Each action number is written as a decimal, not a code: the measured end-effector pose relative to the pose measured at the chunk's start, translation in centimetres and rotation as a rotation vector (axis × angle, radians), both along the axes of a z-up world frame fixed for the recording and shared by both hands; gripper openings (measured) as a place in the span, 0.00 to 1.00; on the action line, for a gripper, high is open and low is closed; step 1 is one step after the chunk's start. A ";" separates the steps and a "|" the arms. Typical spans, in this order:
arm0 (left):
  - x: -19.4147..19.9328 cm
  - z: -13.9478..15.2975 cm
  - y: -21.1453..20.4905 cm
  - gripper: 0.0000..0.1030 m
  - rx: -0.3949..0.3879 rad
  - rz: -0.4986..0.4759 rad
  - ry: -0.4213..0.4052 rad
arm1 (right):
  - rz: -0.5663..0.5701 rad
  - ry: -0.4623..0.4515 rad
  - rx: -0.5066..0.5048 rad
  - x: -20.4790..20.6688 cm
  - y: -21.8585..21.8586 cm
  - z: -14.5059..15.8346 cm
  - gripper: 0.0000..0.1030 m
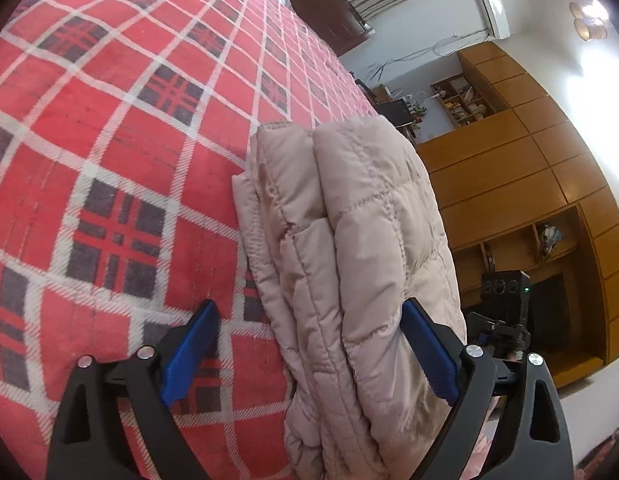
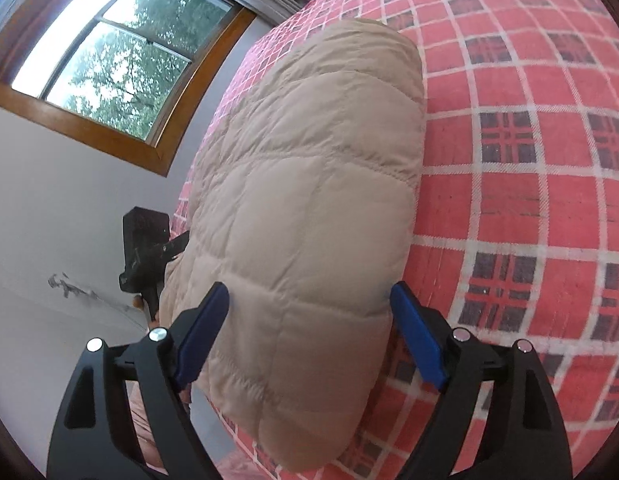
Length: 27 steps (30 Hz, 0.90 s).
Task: Fold large clothes
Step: 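Grasp the bundle sides with both tools and lift it off the bed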
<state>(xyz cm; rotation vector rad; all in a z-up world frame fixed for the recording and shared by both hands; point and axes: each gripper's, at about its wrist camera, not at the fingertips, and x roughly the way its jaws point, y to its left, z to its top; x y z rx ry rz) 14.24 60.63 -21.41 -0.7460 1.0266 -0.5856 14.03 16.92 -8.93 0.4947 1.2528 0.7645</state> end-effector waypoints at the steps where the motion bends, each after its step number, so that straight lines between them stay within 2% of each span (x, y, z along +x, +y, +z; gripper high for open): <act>1: 0.1 0.0 -0.2 0.93 0.003 0.002 0.000 | -0.002 0.011 0.014 0.1 -0.1 -0.3 0.82; 6: 0.1 0.4 -1.3 0.96 0.045 0.011 -0.010 | -0.012 0.053 0.085 0.7 -0.3 -1.6 0.88; 10: -0.2 0.4 -2.4 0.96 -0.029 -0.033 0.030 | -0.009 0.062 0.092 0.8 0.3 -2.1 0.89; 17: 0.0 0.6 -5.3 0.95 -0.029 -0.113 0.033 | 0.011 0.042 0.071 0.9 1.5 -2.0 0.89; 18: 0.1 0.7 -5.4 0.92 -0.031 -0.115 0.031 | 0.012 0.039 0.068 0.9 1.6 -2.0 0.87; 20: 0.1 0.9 -5.5 0.79 -0.021 -0.113 0.025 | 0.017 0.021 0.046 0.8 1.5 -1.7 0.74; 23: -0.2 2.2 -6.3 0.64 0.027 -0.117 -0.015 | 0.030 -0.009 0.027 0.5 1.0 -1.4 0.61; 27: -0.5 3.2 -7.1 0.57 0.066 -0.116 -0.046 | 0.039 -0.033 0.027 0.3 0.7 -0.9 0.52</act>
